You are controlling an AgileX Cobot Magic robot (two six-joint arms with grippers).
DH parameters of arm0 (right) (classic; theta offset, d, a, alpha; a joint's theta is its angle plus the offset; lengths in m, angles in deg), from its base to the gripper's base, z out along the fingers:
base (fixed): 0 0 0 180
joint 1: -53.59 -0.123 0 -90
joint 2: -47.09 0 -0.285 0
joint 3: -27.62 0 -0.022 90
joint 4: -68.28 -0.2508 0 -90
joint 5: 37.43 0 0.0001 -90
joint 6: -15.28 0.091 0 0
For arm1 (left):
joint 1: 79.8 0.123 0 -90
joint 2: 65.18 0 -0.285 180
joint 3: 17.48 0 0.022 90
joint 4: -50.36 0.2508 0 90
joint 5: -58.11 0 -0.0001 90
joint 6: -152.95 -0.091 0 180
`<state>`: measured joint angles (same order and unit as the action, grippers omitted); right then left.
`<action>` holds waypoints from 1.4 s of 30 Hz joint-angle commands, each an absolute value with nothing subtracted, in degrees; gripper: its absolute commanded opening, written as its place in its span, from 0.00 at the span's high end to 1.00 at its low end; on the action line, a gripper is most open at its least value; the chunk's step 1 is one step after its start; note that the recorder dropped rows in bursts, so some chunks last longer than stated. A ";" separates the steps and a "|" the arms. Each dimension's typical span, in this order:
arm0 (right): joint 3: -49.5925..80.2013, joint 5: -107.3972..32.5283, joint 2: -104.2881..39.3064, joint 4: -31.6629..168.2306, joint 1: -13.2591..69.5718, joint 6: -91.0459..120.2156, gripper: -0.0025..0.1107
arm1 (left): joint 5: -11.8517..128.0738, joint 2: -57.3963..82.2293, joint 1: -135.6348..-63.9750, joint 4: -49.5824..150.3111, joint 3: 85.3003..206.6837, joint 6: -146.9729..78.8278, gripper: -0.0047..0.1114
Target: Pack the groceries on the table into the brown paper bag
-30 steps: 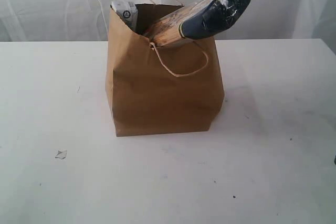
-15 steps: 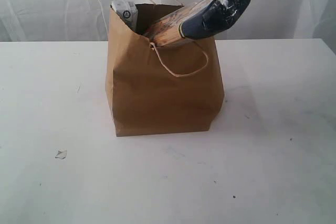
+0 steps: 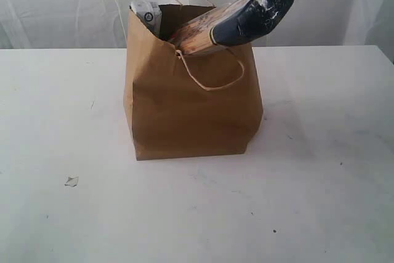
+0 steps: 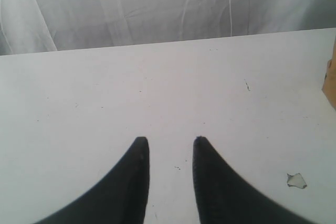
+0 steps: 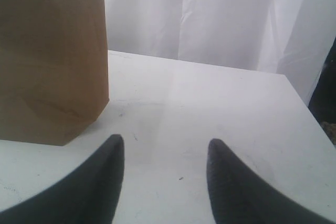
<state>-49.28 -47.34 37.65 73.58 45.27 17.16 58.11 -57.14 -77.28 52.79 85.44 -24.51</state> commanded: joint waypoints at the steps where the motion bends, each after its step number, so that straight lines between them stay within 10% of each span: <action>1: -49.59 -47.22 38.02 74.04 45.62 16.94 0.57 | 58.11 -57.40 -77.06 52.31 85.30 -24.42 0.66; 33: -49.59 -47.22 38.02 74.04 45.62 16.94 0.57 | 60.74 -57.40 -77.06 43.61 85.30 -24.52 0.66; 37: -49.59 -47.22 38.02 74.04 45.62 16.94 0.57 | 59.67 -57.40 -77.06 43.61 85.30 -24.29 0.96; 42: -49.59 -47.22 38.02 74.04 45.62 16.94 0.57 | 59.42 -57.40 -77.06 43.74 85.30 -24.47 0.96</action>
